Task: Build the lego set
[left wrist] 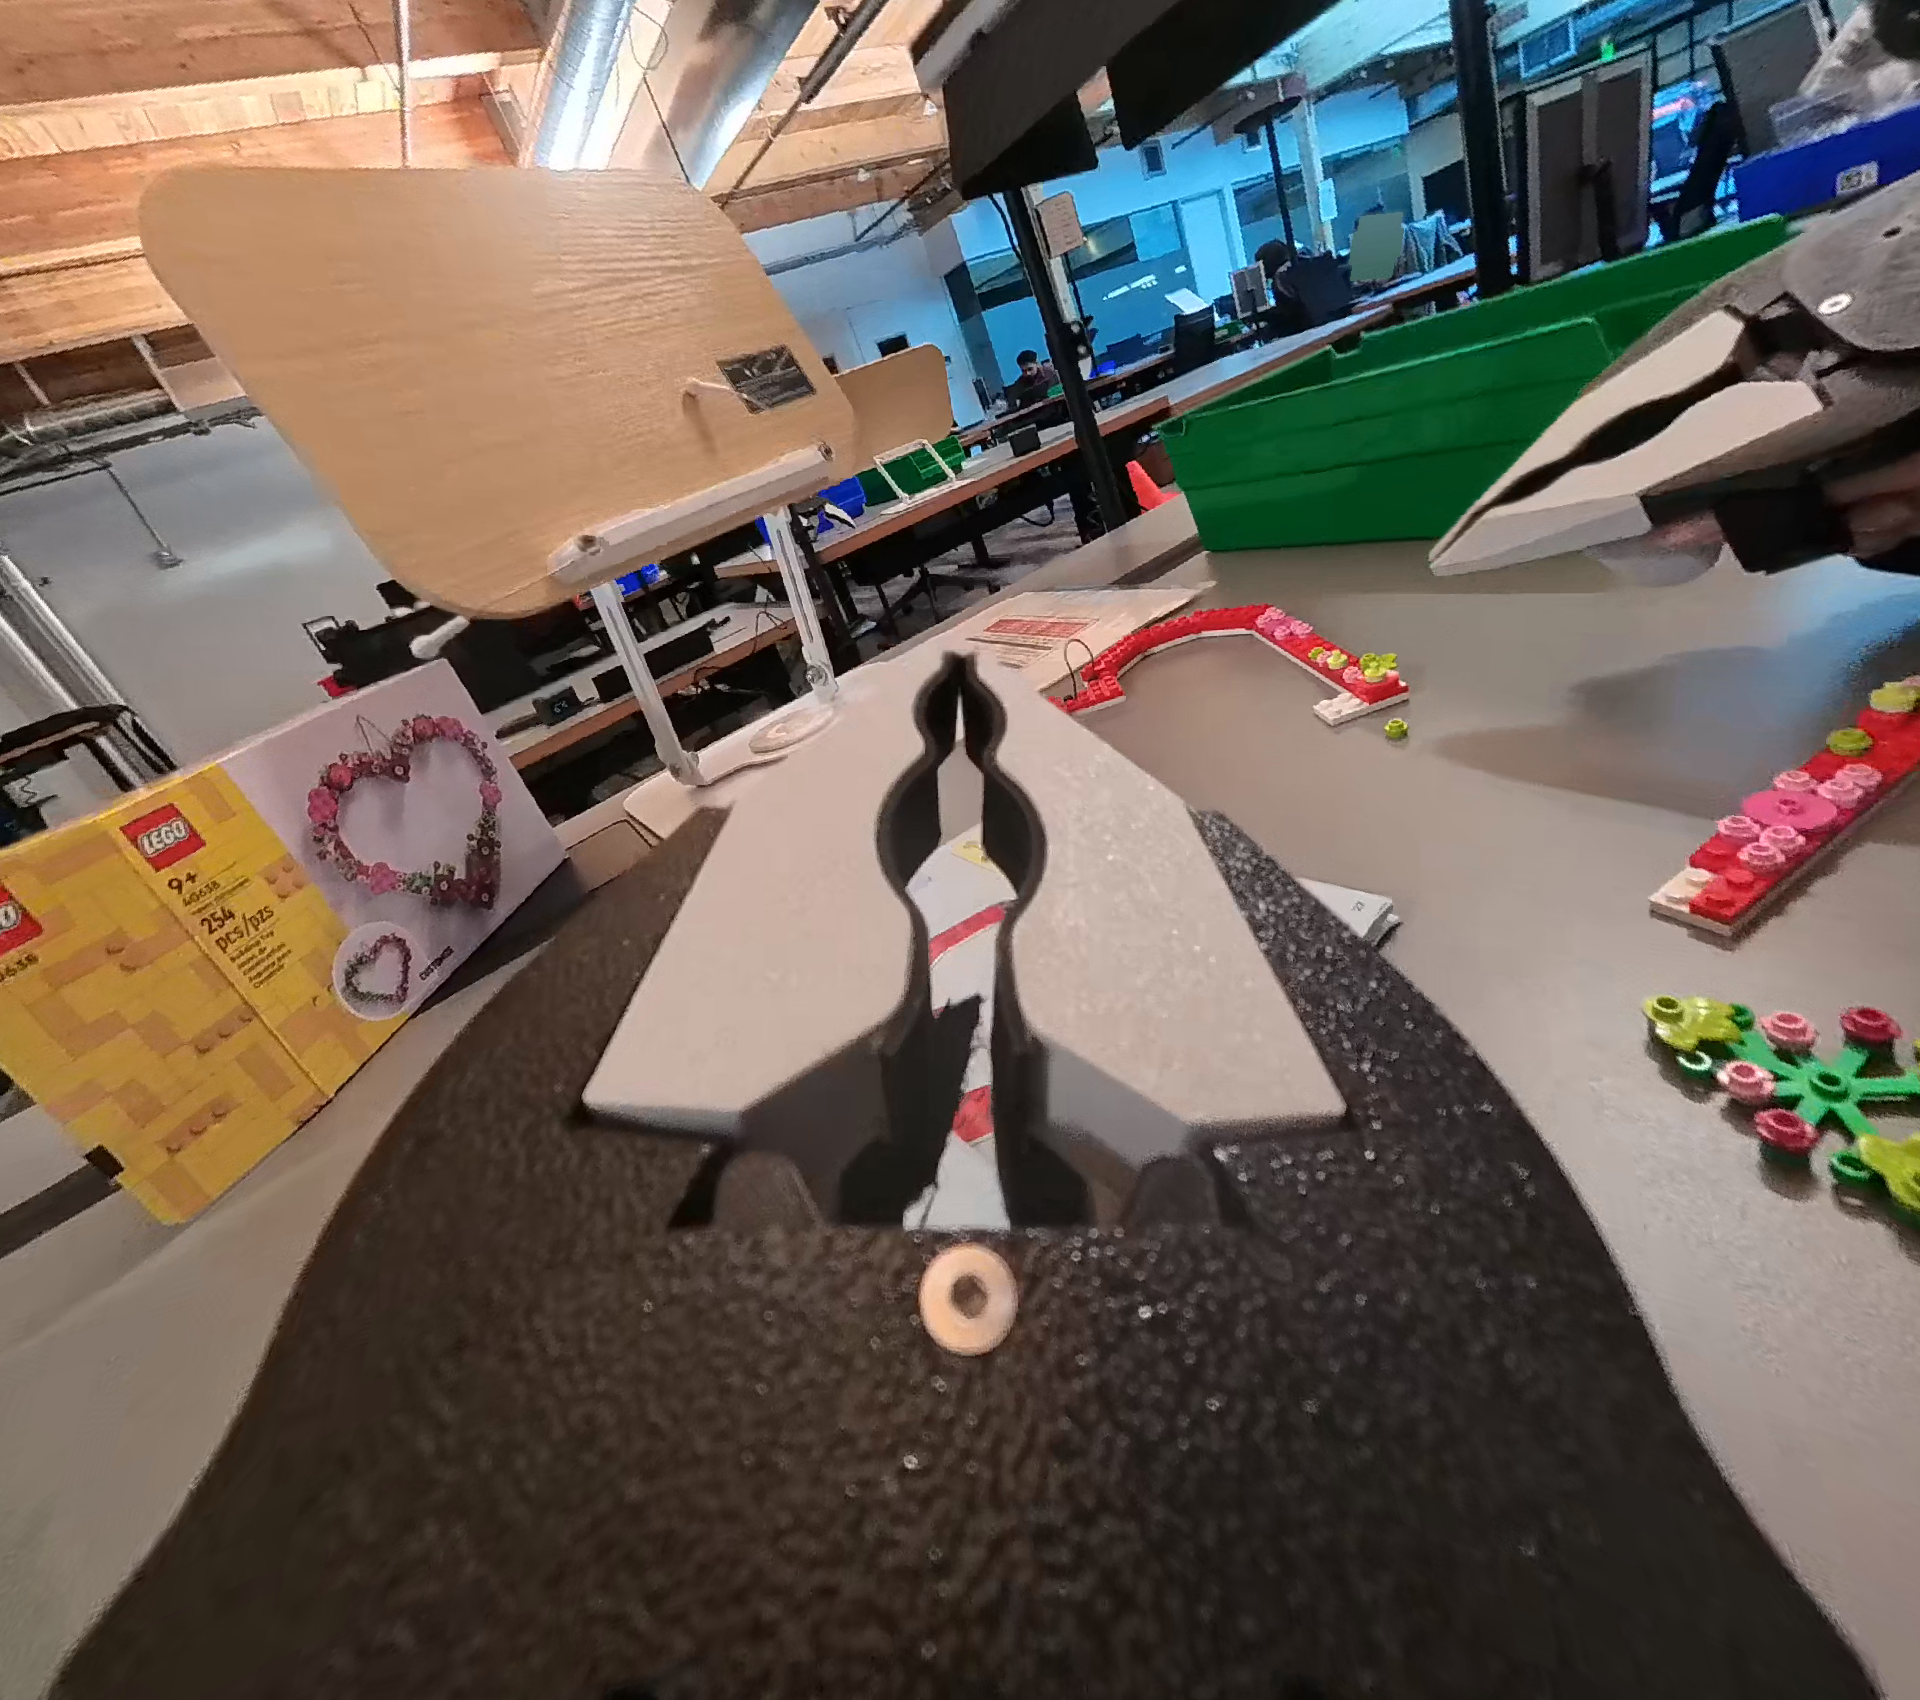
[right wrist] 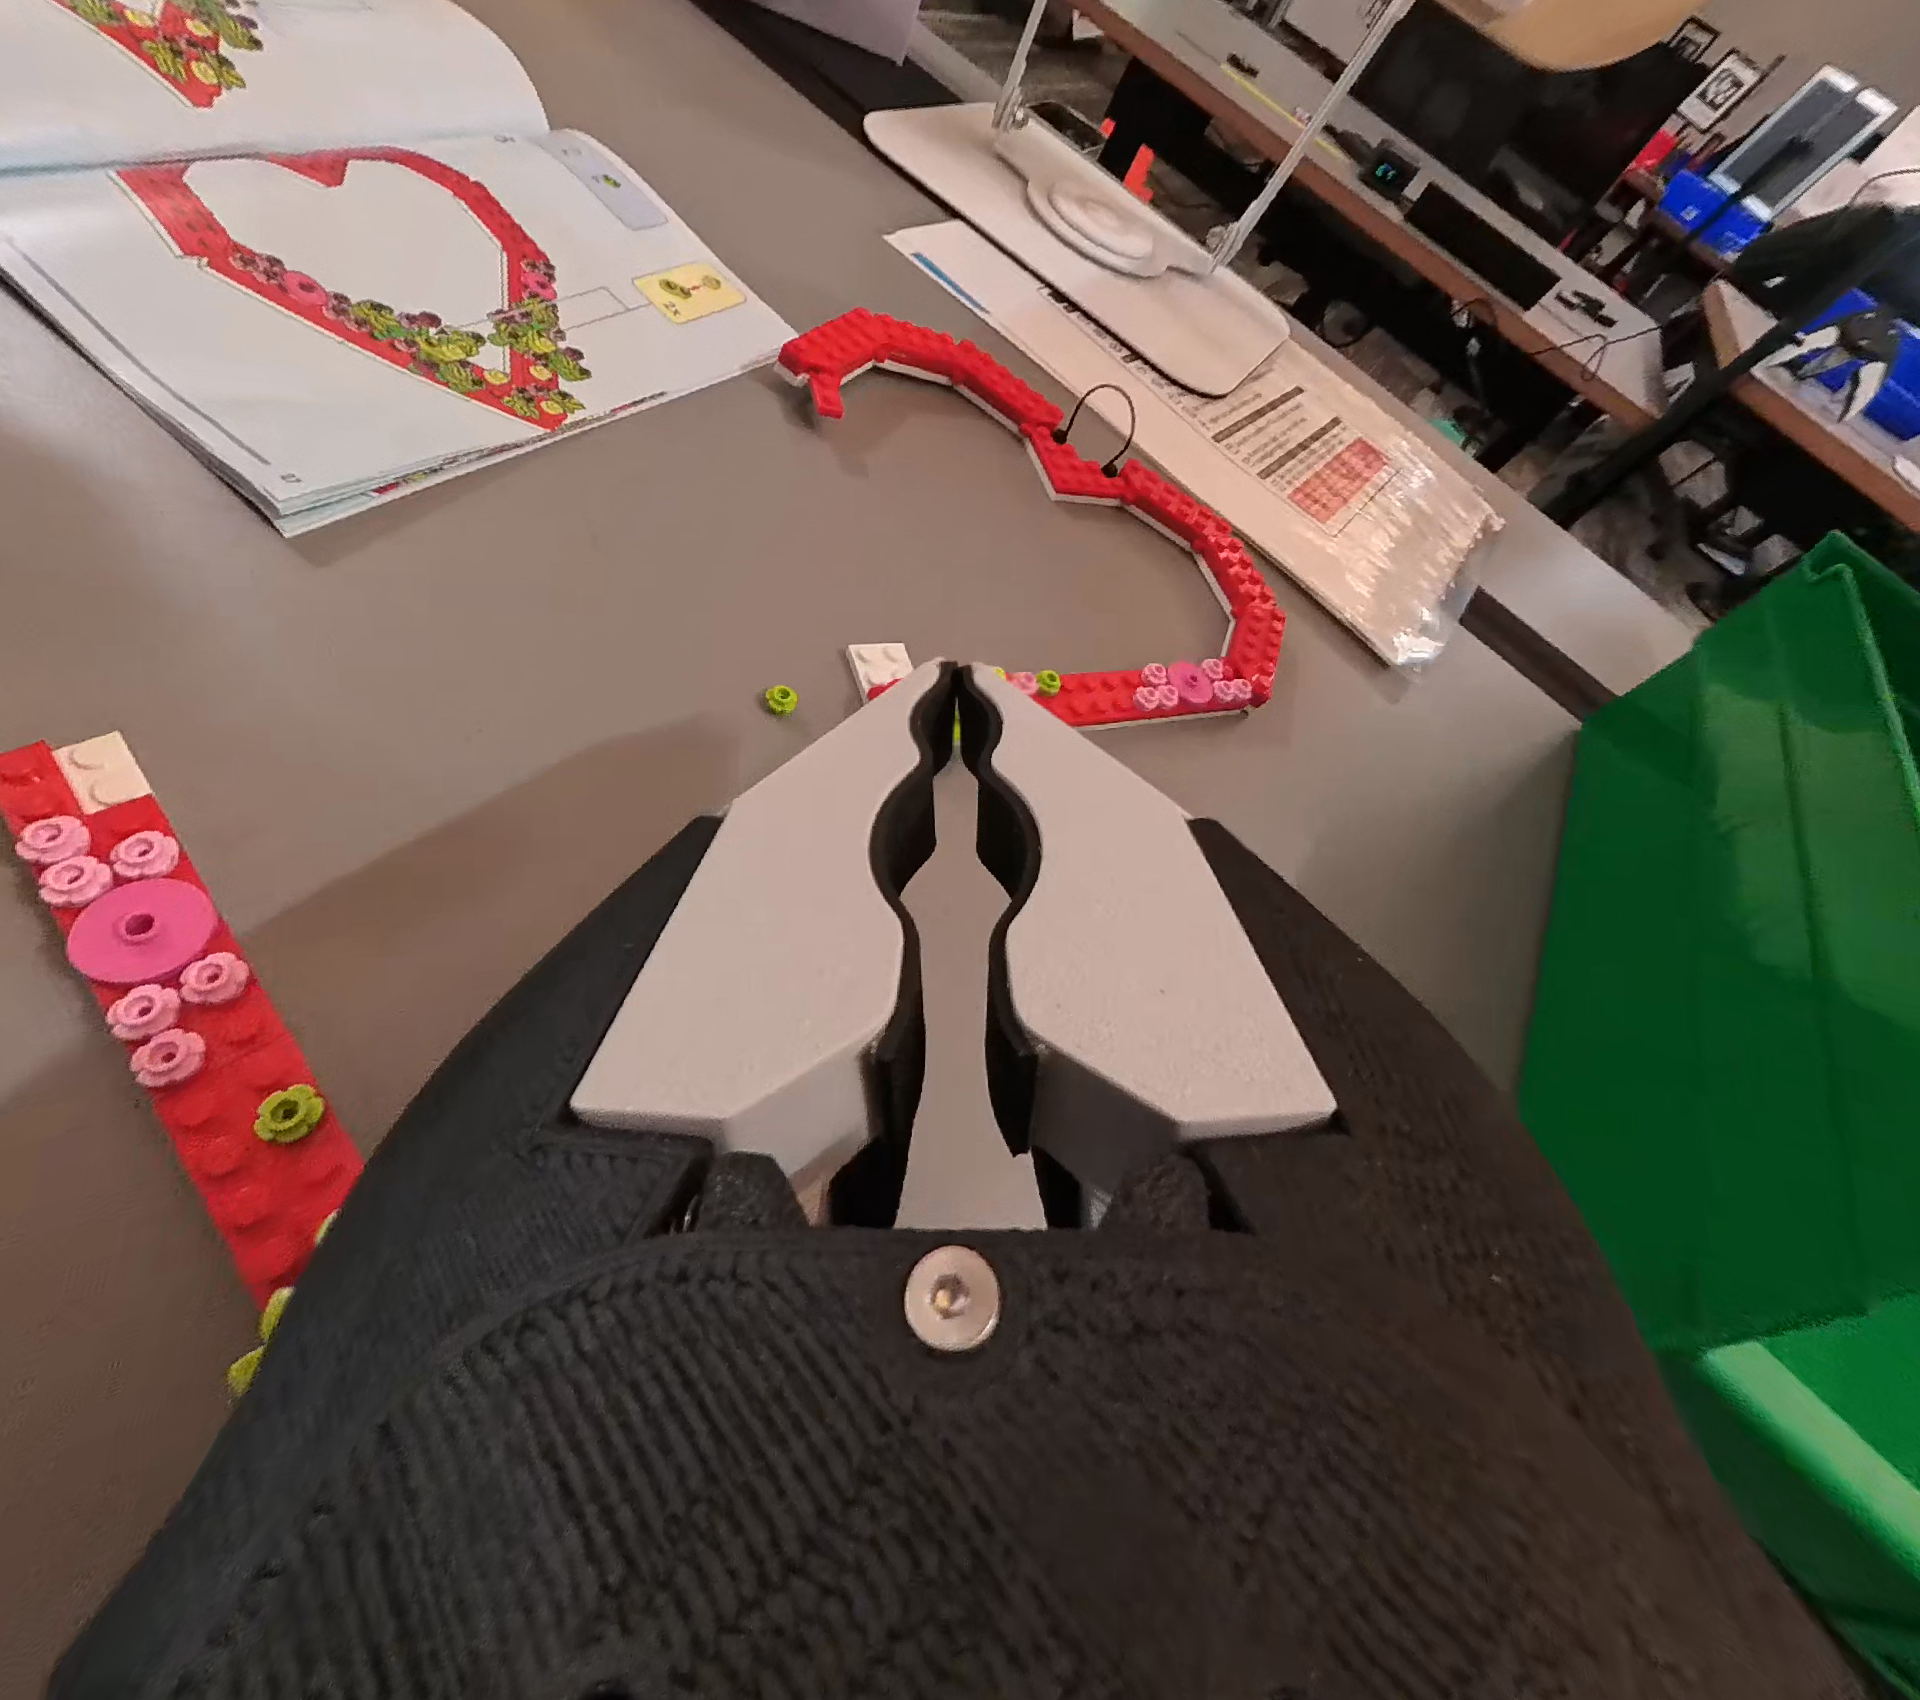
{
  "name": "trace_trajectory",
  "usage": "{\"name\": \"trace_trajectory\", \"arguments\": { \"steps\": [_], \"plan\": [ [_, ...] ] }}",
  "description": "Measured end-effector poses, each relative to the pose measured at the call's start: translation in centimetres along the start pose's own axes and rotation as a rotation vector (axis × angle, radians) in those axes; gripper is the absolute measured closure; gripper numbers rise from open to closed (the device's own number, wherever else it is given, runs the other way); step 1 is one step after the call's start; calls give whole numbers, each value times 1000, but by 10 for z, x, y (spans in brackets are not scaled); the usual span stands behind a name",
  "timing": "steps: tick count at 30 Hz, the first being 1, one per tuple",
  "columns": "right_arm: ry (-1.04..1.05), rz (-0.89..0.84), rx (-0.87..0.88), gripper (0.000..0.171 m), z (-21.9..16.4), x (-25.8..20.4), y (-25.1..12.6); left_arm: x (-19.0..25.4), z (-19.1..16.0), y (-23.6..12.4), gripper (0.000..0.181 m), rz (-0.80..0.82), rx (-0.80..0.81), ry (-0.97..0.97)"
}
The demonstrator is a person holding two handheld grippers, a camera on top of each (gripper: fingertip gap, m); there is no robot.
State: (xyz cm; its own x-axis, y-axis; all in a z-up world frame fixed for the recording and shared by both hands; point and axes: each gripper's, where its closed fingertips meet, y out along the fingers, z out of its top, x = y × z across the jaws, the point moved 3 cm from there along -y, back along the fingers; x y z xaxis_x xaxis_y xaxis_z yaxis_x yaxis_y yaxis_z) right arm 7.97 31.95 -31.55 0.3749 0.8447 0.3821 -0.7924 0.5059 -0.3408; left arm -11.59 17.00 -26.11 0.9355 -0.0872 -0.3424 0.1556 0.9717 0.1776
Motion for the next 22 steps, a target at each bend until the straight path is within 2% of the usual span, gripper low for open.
{"name": "trace_trajectory", "arguments": {
  "steps": [8,12,17,22],
  "plan": [
    [11,86,-7,171,6,-16,-2,2,-1,2,181,-91,-80,-83],
    [2,196,-107,171,8,-38,-8,1,5,1,181,-89,-105,-78],
    [-123,264,-34,171,57,-76,-25,-1,9,-2,181,-67,-163,-58],
    [-347,345,-12,171,105,-102,-43,-23,40,-21,181,25,-157,-69]
  ]
}}
